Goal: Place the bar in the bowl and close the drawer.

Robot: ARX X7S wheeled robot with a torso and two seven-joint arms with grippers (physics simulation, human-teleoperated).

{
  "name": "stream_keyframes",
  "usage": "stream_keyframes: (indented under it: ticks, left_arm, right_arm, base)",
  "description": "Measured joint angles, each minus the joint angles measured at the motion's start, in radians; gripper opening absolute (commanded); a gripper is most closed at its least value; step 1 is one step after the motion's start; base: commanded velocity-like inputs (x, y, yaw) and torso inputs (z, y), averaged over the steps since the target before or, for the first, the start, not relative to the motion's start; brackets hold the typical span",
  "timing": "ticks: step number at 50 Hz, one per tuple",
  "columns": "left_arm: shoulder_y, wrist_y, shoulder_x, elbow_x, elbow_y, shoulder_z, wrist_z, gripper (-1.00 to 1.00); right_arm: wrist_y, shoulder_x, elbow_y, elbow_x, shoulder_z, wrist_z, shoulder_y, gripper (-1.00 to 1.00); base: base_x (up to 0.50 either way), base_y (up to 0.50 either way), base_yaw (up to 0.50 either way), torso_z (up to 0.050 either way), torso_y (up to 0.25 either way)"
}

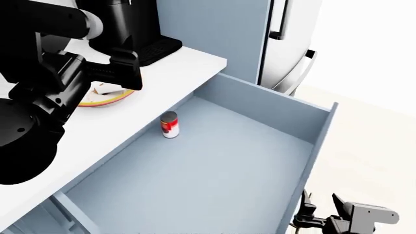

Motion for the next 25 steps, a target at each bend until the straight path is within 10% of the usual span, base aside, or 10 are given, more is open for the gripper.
stream_keyframes:
  ticks: [25]
  left_arm:
    - [0.013, 0.011, 0.001, 0.007, -0.003, 0.003, 0.007, 1.0]
  right_arm:
    - [0.156, -0.054, -0.023, -0.022, -0.058, 0.027, 0.137, 1.0]
  base:
    - [0.0, 0.0, 0.0, 0.0, 0.001]
